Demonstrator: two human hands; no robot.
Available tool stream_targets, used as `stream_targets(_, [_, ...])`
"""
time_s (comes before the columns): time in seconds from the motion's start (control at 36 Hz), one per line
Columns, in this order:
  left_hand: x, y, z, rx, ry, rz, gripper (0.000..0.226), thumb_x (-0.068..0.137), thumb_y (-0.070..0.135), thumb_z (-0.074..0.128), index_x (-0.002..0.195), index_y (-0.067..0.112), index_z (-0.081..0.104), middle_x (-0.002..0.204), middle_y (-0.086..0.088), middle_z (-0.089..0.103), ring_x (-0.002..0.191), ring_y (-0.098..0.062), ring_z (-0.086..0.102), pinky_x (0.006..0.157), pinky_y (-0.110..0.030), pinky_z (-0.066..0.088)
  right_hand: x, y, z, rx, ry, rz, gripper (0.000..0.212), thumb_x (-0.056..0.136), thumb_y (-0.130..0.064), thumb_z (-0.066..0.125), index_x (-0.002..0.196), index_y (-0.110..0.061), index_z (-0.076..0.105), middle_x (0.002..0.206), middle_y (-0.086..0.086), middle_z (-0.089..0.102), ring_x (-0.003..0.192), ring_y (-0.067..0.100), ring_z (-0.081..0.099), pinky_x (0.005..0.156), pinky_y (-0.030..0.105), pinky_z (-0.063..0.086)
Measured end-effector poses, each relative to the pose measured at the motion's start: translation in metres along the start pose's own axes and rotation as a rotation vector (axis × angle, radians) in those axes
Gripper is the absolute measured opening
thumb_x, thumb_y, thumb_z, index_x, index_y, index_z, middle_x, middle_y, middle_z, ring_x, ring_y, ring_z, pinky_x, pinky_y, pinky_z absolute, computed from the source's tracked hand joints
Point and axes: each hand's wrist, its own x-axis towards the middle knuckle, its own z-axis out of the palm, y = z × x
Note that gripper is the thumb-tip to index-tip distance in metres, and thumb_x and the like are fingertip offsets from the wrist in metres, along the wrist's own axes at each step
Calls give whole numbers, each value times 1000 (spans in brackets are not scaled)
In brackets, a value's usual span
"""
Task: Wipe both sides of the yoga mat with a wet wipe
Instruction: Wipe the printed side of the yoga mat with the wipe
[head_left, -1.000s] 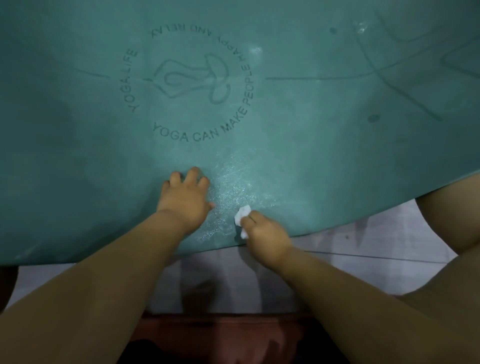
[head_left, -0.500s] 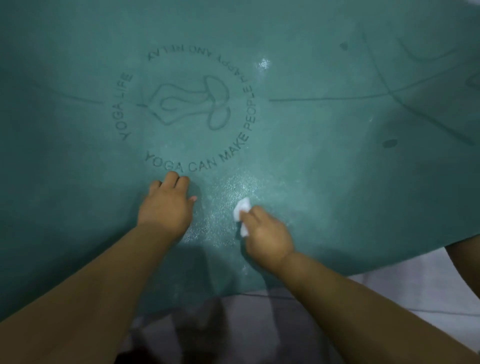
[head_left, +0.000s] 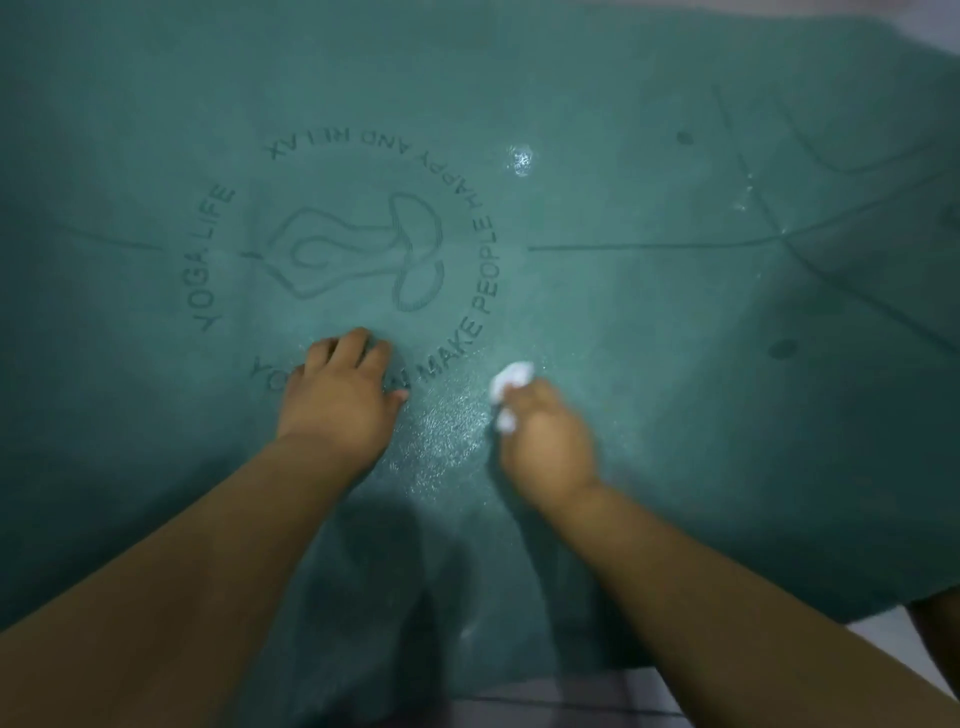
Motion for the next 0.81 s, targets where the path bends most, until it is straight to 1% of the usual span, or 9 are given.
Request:
stream_targets(0.06, [2, 0, 2, -36, 30, -12, 53, 95, 43, 45, 142, 21, 36, 150, 2, 26, 134, -26, 23, 108, -41, 28, -1, -2, 1, -70, -72, -346, 28, 67, -9, 71, 94, -11, 66, 86, 7, 61, 58, 27, 58, 48, 26, 45])
stream_targets(0.11, [3, 0, 3, -45, 45, -6, 52, 94, 42, 47, 140, 20, 41, 148, 1, 31, 132, -27, 26, 107, -41, 30, 15, 17, -9, -130, -100, -471, 23, 68, -23, 64, 91, -18, 67, 80, 1, 61, 53, 21, 57, 46, 20, 39])
stream_targets(0.22, [5, -2, 3, -23, 52, 2, 51, 93, 43, 49, 138, 20, 46, 144, 2, 37, 126, -28, 36, 100, -42, 35, 64, 81, -40, 3, 120, 96, 33, 82, -24, 36, 102, -18, 62, 106, 8, 61, 91, 29, 60, 77, 29, 44])
stream_targets(0.31, [8, 0, 2, -15, 98, 2, 46, 90, 44, 53, 126, 16, 57, 132, -1, 47, 112, -32, 47, 91, -43, 41, 88, 109, -56, 104, 335, 522, 22, 85, -5, 45, 94, -18, 61, 106, 11, 61, 92, 31, 60, 71, 24, 37])
stream_targets(0.36, [11, 3, -1, 12, 93, -26, 42, 91, 47, 49, 119, 17, 59, 125, 0, 49, 106, -30, 48, 88, -42, 42, 96, 96, -48, 143, 352, 548, 20, 81, -1, 45, 86, -18, 56, 101, 7, 56, 92, 30, 59, 70, 21, 33])
stream_targets(0.5, [27, 7, -7, 66, 84, -4, 40, 92, 48, 46, 119, 19, 53, 122, 0, 44, 111, -27, 40, 92, -40, 41, 89, 24, -12, 30, 91, -73, 32, 82, -17, 40, 106, -14, 61, 110, 5, 58, 96, 25, 55, 74, 23, 35])
stream_targets(0.61, [33, -1, -1, -79, 75, 11, 55, 90, 48, 52, 140, 27, 42, 151, 2, 28, 136, -28, 22, 111, -44, 26, 97, 14, -27, -144, -187, -448, 28, 94, -21, 42, 114, -18, 60, 113, -2, 57, 93, 20, 53, 67, 20, 24])
stream_targets(0.69, [32, -4, 3, -88, 54, -13, 58, 92, 51, 45, 145, 33, 31, 157, 7, 16, 144, -24, 11, 114, -41, 16, 126, 49, -43, -141, -64, -265, 29, 90, -23, 39, 109, -20, 61, 111, 4, 58, 95, 25, 55, 68, 23, 30])
stream_targets(0.81, [32, 1, 4, -82, 97, -29, 56, 92, 50, 47, 143, 32, 37, 156, 6, 23, 144, -26, 16, 112, -43, 19, 154, 82, -59, 11, 225, 302, 25, 85, -8, 43, 99, -18, 61, 109, 13, 60, 95, 29, 60, 69, 25, 37])
